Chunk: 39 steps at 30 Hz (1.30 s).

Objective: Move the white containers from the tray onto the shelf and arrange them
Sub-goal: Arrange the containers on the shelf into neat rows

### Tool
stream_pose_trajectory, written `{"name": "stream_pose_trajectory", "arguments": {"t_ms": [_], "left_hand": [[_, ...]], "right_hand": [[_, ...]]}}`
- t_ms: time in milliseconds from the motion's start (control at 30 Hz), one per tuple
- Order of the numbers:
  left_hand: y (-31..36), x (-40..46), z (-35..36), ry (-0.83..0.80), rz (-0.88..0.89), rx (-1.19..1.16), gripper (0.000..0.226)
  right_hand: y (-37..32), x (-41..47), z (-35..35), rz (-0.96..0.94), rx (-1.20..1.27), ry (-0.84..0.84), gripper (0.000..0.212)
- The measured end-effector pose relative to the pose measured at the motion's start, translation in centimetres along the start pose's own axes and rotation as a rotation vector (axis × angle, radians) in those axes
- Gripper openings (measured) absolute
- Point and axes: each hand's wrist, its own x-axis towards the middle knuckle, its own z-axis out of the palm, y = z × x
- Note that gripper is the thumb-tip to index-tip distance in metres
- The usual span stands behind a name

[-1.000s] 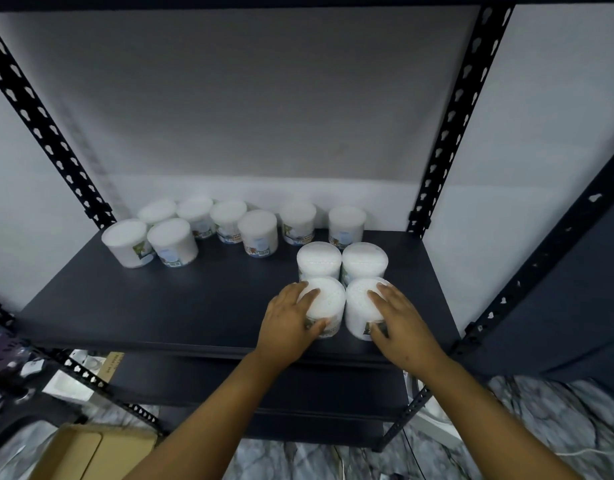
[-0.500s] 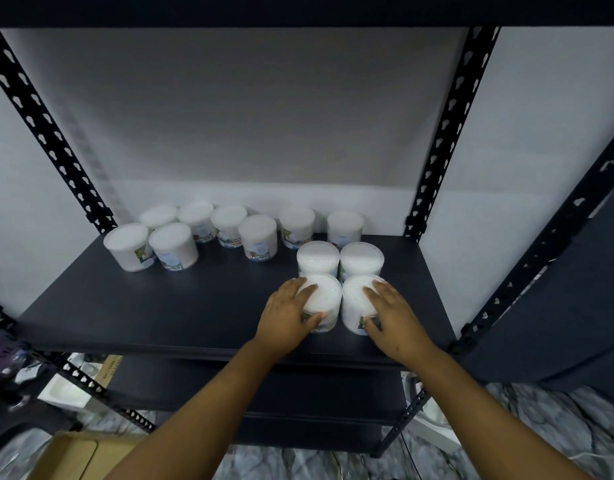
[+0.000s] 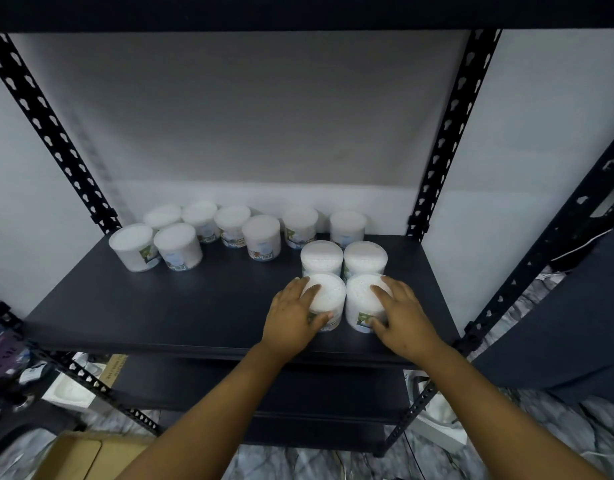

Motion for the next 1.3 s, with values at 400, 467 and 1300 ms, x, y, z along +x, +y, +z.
{"name": "stream_pose_trajectory", "arguments": {"t_ms": [400,467,1300], "left_hand": [[0.0,0.3,-0.1,-0.004,-0.008,0.045,0.062],[0.0,0.4,-0.1,-0.024,0.002,0.047,0.06],[0.1,0.3,-0.4,-0.039,0.046,0.076,0.058]], "right_hand": [[0.5,0.3,-0.1,-0.03,0.01,-0.06,0.066],[0.6,0.5,-0.1,-0.03,-0.011,-0.036,0.064],[0.5,1.3,0.0,-0.053,-0.043,-0.026,0.064]]}}
